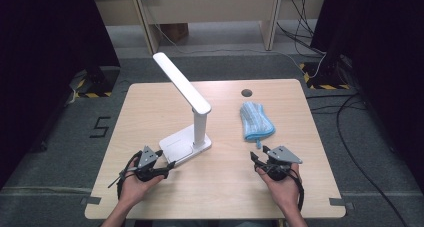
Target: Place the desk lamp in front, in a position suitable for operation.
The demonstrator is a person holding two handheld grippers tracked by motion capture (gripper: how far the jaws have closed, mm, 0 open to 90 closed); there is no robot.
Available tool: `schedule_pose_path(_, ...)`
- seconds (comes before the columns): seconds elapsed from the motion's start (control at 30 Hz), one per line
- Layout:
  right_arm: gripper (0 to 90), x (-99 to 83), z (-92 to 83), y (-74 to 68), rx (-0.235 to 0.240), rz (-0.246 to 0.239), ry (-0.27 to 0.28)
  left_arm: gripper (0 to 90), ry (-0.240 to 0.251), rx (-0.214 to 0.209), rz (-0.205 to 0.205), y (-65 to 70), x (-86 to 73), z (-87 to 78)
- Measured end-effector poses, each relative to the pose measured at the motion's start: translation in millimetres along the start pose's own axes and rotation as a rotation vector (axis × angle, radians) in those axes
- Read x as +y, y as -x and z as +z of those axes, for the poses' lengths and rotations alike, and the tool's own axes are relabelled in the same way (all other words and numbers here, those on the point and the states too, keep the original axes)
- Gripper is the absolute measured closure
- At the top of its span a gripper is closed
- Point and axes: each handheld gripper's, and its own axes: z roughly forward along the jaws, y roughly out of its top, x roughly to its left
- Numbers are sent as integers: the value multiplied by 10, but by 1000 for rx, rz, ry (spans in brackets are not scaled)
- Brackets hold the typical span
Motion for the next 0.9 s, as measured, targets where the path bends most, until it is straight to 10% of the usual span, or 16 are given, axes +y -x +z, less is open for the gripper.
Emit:
schedule_pose_path(0.33, 379, 304, 153, -394, 93, -18, 76, 319, 10, 25, -20, -148, 150, 10)
schedule_pose_path(0.57, 294, 578, 253, -744, 191, -65, 171, 412, -10, 37, -101, -525, 273, 148)
schedule_pose_path(0.9, 271, 933, 523, -1077, 178, -153, 253, 479, -59, 79, -107, -753, 441, 433)
